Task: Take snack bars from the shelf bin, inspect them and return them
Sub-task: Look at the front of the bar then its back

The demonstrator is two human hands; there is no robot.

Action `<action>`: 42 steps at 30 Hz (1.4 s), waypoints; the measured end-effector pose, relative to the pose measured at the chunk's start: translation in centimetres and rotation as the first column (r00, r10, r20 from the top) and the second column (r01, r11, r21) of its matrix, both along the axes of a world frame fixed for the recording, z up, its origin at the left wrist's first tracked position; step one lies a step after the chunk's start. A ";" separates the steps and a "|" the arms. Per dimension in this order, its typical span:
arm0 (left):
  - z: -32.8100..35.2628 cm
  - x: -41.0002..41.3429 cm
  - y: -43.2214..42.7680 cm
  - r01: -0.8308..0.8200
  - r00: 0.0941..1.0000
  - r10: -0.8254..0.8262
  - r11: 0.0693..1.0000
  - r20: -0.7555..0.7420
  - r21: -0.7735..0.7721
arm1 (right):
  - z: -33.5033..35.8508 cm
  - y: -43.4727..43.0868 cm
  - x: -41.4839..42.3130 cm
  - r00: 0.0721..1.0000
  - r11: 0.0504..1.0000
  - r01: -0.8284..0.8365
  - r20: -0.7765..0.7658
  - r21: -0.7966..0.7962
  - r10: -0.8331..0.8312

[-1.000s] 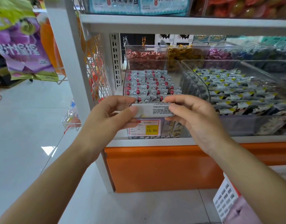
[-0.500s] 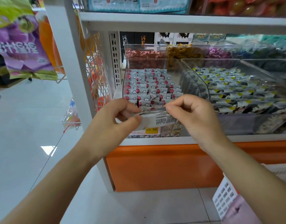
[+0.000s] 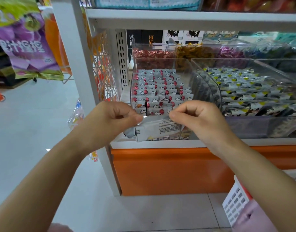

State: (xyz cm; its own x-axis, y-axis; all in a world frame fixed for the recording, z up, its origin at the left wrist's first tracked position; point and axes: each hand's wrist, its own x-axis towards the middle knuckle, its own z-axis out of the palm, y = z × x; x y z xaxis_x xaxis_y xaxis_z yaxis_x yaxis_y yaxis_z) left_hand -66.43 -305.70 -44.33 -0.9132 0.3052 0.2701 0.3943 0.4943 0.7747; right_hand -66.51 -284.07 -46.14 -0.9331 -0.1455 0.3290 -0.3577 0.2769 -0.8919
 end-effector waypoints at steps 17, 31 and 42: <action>-0.8 0.0 0.8 0.041 0.999 -0.041 0.998 0.001 0.038 | 1.6 2.9 -2.3 0.761 0.924 -0.299 0.524 -0.239 0.382; -0.9 0.1 0.8 -0.029 0.994 0.024 0.999 0.107 0.045 | 0.4 2.0 -2.1 0.890 0.936 -0.086 0.396 -0.342 0.226; -1.2 -1.3 2.2 -0.337 0.904 0.352 0.936 -0.243 0.105 | 0.0 -0.7 -2.3 0.999 0.943 0.029 0.040 -0.331 -0.017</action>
